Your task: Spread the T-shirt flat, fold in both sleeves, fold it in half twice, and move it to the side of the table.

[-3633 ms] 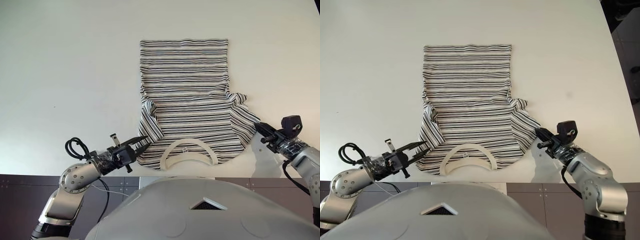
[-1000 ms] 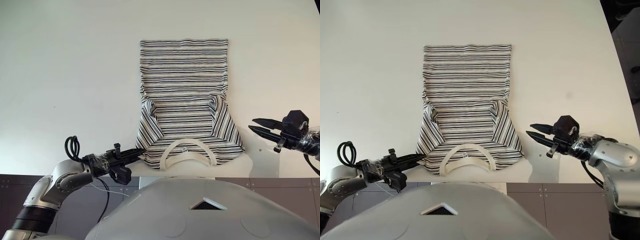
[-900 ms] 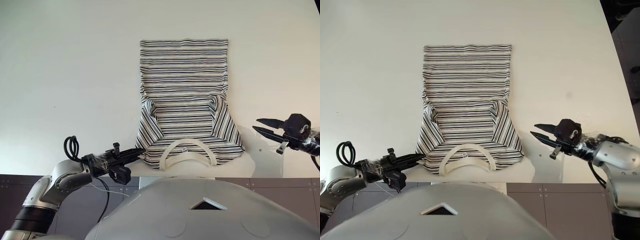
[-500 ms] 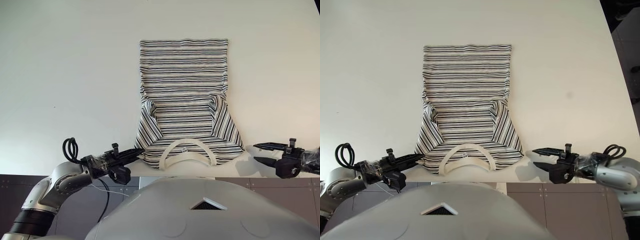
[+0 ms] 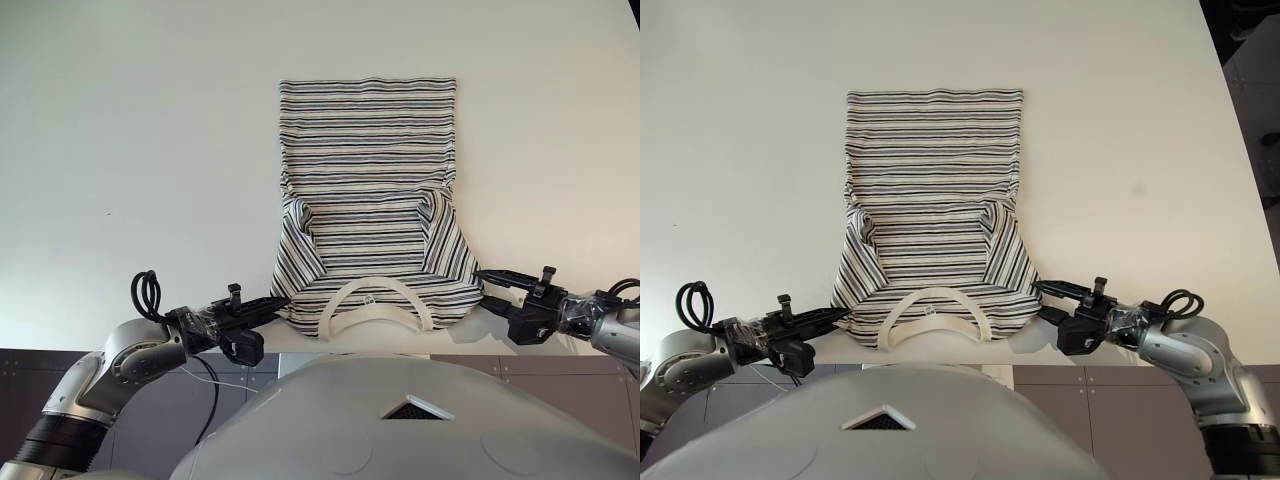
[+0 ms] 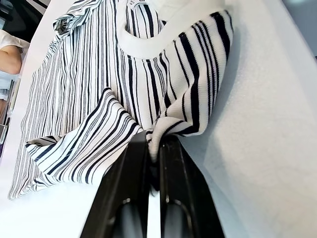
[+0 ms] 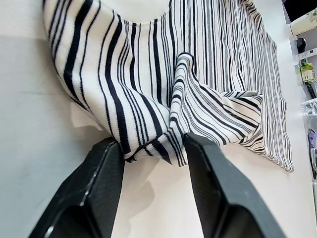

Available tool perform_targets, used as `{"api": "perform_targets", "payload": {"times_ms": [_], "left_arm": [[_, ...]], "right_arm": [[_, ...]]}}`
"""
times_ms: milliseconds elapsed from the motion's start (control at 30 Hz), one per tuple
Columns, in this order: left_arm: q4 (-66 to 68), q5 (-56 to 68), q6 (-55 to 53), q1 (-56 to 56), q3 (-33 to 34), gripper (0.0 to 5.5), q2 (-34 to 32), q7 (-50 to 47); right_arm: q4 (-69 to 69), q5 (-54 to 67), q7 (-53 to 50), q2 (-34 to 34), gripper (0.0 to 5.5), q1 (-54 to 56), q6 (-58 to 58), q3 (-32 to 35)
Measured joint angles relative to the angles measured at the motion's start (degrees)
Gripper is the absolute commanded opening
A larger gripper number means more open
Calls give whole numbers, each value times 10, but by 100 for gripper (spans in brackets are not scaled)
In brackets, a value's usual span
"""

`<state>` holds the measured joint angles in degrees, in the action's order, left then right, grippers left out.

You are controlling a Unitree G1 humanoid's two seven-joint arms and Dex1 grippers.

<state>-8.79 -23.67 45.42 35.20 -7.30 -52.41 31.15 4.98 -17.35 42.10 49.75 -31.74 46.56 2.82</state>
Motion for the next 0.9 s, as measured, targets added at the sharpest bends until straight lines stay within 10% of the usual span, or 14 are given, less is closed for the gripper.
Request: {"api": "perform_targets", "payload": {"times_ms": [367,700,900], "left_arm": [[-17,10,-24,1,-7,10,-3,10],[-112,225,-152,28,-3,10,-70,139],[-272,509,-369,124,150,10,-152,253]], "right_arm": [[0,2,-7,29,13,3,-10,-33],[69,189,98,115,11,14,-122,-37],[226,437,248,211,11,-71,-331,94]]}}
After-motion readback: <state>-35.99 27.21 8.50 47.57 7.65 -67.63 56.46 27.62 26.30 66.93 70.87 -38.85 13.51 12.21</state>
